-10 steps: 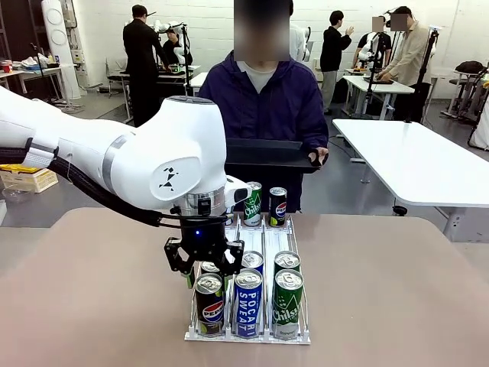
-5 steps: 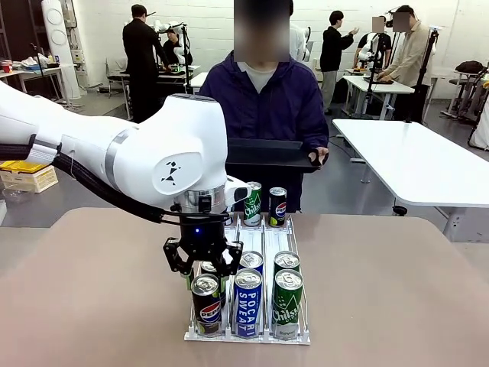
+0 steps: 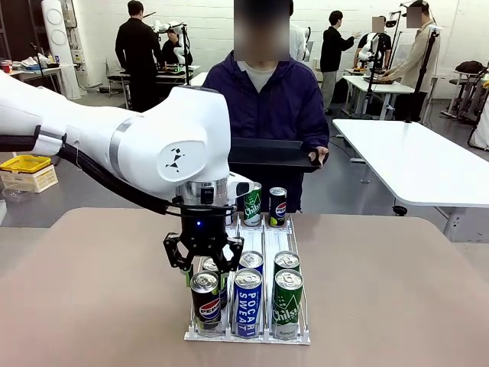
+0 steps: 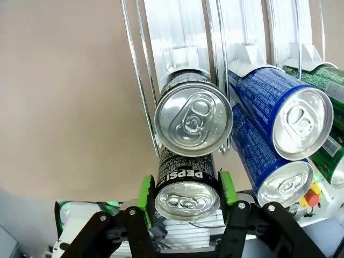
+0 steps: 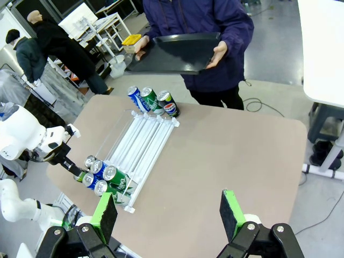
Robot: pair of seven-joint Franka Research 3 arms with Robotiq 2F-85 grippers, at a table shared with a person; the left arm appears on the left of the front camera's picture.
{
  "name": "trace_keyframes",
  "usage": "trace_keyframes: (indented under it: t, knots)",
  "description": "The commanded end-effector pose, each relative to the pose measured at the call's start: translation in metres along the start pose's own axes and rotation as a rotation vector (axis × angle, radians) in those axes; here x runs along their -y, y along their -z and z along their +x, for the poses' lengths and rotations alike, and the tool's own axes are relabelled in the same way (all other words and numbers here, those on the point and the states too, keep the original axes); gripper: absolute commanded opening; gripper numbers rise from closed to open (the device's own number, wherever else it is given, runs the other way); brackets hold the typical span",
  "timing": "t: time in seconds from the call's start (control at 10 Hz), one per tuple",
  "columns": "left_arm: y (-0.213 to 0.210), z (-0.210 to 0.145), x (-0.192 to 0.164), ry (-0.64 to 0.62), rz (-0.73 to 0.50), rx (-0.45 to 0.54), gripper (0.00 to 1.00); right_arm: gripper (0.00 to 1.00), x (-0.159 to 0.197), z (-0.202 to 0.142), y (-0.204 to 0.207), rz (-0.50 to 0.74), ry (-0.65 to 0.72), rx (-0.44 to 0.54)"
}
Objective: Retrieve and hand over the desired beverage to the person.
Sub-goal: Pick up a can of the same type that the person held from the Automatic Can Dispenser.
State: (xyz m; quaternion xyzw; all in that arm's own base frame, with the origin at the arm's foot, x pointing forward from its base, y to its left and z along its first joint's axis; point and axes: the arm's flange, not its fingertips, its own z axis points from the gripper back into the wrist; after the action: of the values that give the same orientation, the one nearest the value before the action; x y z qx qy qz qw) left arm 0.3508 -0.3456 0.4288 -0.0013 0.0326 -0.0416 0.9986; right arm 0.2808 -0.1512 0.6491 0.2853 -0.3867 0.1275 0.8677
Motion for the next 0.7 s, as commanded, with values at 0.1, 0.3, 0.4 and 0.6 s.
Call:
trace_keyframes:
  t: [0.1,0.3,0.4,0.6]
  knots:
    - [-0.055,-0.012,0.008,-0.009,0.027,-0.032,0.0,1.0,0.003,0.0,0.001,0.029,-0.008,0.012]
    - [-0.106,-0.02,0.016,0.004,0.038,-0.048,0.0,1.0,0.003,0.0,0.001,0.029,-0.008,0.012]
    - [-0.129,-0.024,0.023,-0.001,0.08,-0.057,0.0,1.0,0.003,0.0,0.001,0.029,-0.008,0.012]
    - [-0.175,-0.031,0.032,-0.017,0.086,-0.003,0.0,1.0,0.003,0.0,0.001,0.029,-0.008,0.012]
